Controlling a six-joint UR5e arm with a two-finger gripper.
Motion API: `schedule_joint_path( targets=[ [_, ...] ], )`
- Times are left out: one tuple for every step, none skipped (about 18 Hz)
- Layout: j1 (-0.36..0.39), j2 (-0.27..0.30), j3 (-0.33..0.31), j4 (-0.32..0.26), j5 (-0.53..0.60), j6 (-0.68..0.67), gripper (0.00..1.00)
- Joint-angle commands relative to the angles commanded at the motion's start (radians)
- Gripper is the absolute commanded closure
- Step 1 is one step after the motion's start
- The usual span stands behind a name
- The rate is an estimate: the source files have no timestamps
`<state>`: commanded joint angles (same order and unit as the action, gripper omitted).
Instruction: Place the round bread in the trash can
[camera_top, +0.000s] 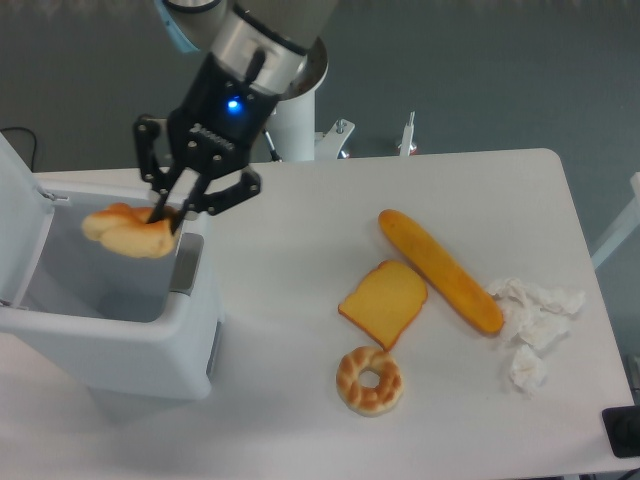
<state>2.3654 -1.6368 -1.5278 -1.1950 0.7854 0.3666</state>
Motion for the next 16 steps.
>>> schedule_joint_path(
  targets=[
    [-0.005, 0.000, -0.003, 0.000, -0.002, 0.002, 0.70],
    [-0.012, -0.003, -0.003, 0.000, -0.002, 0.002, 0.70],
    [-0.023, -0.005, -0.005, 0.000, -0.002, 0.003, 0.67],
    [-0.028, -0.006, -0.005, 0.002, -0.002, 0.009, 0.58],
    [-0.029, -0.008, -0.005, 0.002, -0.002, 0.011, 0.56],
    [-0.031, -0.008, -0.006, 0.002, -0.002, 0.014, 0.51],
    [-0.031, -0.009, -0.005, 0.003, -0.002, 0.014, 0.47],
    [-0.035, -0.012, -0.005, 0.006, -0.002, 0.015, 0.44],
    [-0.040, -0.015, -0.005, 0.018, -0.002, 0.015, 0.35],
    [-0.041, -0.017, -0.005, 0.031, -0.002, 0.015, 0.28],
    [-0.041, -0.017, -0.005, 0.043, -0.002, 0.015, 0.24],
    [-0.041, -0.017, -0.005, 0.052, -0.002, 0.014, 0.24],
    [-0.041, -0.017, -0.005, 0.052, -0.002, 0.015, 0.21],
    [-0.041, -0.017, -0.005, 0.052, -0.002, 0.017, 0.15],
    [-0.041, -0.015, -0.005, 0.052, -0.002, 0.017, 0.15],
    [-0.041, -0.015, -0.005, 0.054, -0.002, 0.017, 0.13]
  ],
)
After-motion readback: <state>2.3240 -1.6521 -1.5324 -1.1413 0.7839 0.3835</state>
